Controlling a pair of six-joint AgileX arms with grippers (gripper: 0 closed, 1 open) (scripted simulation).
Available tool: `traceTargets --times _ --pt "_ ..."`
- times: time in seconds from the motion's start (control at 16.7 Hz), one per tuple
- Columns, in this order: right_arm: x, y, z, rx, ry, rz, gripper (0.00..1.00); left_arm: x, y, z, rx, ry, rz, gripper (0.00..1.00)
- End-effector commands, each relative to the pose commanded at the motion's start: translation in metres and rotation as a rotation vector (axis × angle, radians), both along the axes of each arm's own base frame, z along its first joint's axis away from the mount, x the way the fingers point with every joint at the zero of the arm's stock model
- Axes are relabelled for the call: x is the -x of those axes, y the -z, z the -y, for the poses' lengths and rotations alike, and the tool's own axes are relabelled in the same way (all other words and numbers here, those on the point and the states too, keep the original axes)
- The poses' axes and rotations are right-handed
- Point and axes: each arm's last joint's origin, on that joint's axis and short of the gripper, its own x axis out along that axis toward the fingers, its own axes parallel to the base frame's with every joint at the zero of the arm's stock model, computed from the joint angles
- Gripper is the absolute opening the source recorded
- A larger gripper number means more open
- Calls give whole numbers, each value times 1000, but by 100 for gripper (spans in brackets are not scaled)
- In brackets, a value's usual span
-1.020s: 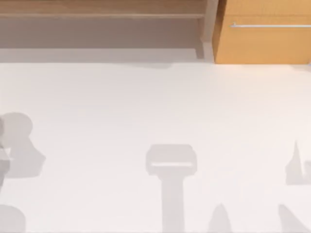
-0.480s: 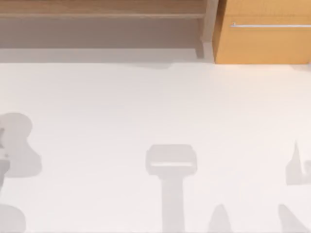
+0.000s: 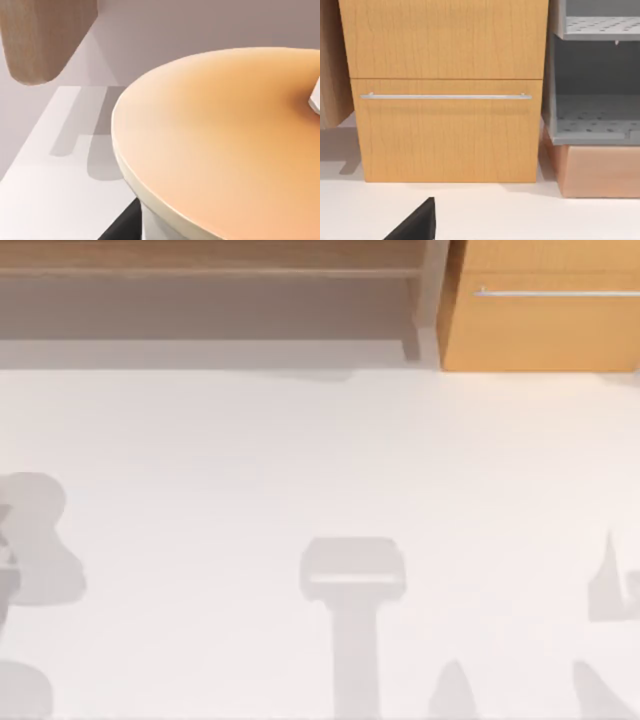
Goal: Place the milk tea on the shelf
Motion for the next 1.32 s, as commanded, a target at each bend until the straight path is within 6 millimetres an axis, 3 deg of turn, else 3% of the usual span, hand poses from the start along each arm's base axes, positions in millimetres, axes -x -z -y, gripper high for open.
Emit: traceTargets --times 0.78,0.9,1.02,1.14,1.32 --pt "0 0 0 0 0 0 100 1 -9 0 -2 -1 -3 0" --pt "0 0 0 0 0 0 100 -9 -19 4 -25 17 36 0" --pt "0 0 0 0 0 0 100 -26 -30 19 -39 59 67 0" --pt "0 0 0 0 0 0 100 -48 -41 47 -38 128 79 0" --pt "0 0 0 0 0 0 100 -82 -57 120 -23 272 78 0"
